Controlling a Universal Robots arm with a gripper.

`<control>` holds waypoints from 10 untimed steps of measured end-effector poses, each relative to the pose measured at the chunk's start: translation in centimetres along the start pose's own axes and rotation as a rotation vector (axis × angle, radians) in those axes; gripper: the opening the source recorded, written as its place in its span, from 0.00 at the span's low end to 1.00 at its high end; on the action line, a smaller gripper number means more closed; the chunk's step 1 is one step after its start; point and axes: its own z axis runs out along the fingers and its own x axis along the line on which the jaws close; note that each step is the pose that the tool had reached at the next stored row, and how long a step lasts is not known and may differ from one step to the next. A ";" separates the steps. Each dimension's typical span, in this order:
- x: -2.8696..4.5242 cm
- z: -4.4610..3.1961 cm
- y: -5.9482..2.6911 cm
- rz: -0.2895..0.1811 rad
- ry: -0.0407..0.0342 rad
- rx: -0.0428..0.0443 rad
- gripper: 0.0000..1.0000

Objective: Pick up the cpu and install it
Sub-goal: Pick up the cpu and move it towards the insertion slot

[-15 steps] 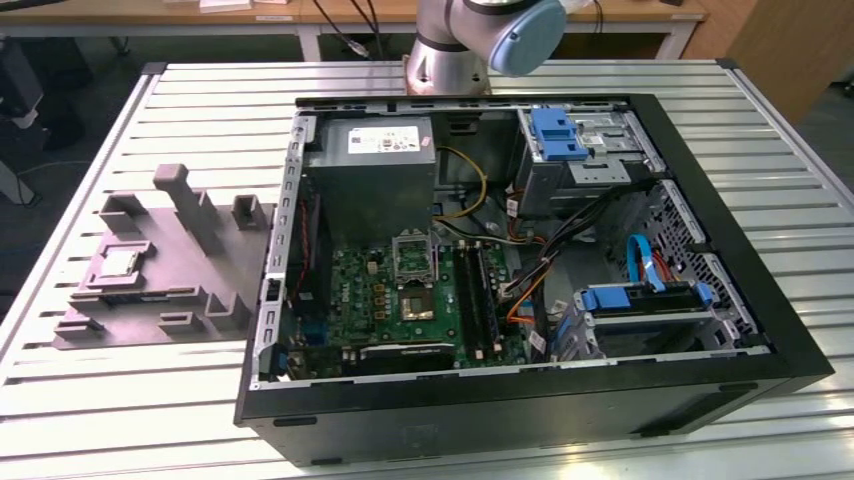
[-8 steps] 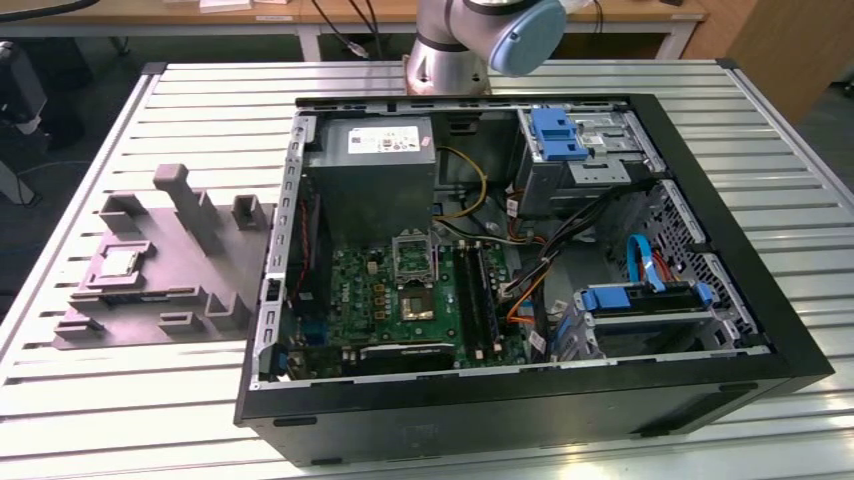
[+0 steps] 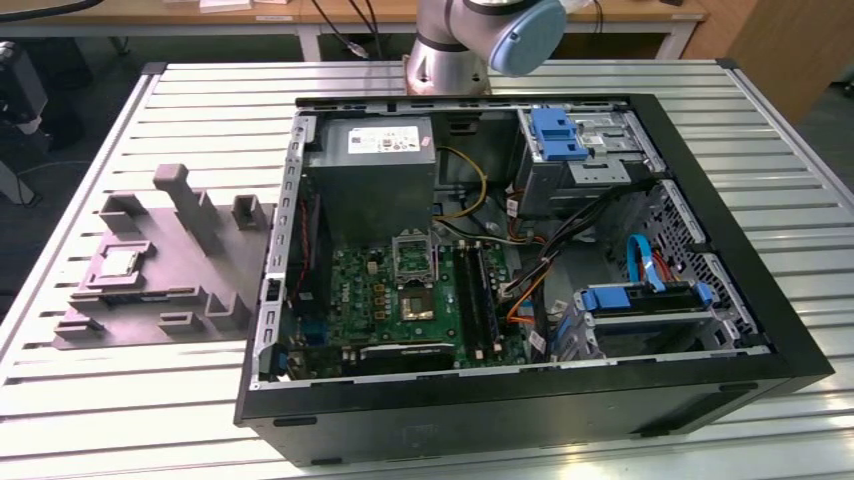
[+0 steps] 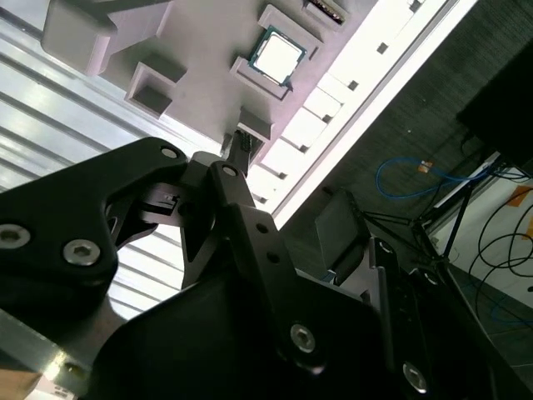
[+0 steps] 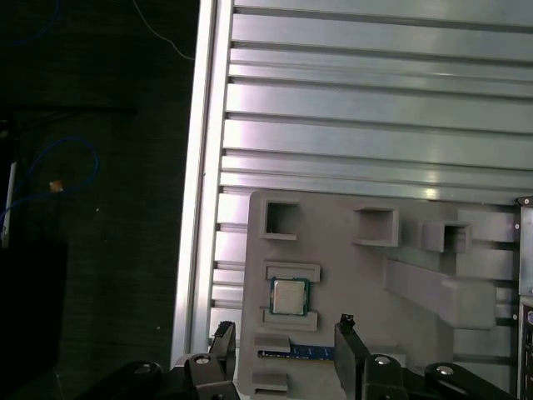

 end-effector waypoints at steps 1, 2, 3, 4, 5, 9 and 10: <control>0.00 0.02 0.00 0.000 0.0001 0.0000 0.59; 0.00 0.06 -0.01 0.000 0.0000 0.0000 0.59; 0.01 0.13 -0.01 0.000 -0.0001 0.0000 0.59; 0.01 0.21 -0.02 0.000 -0.0001 -0.0001 0.59; 0.01 0.30 -0.03 0.000 -0.0001 -0.0001 0.59; 0.01 0.60 -0.06 0.000 0.0001 0.0000 0.59; 0.00 0.64 -0.07 0.000 0.0001 0.0000 0.59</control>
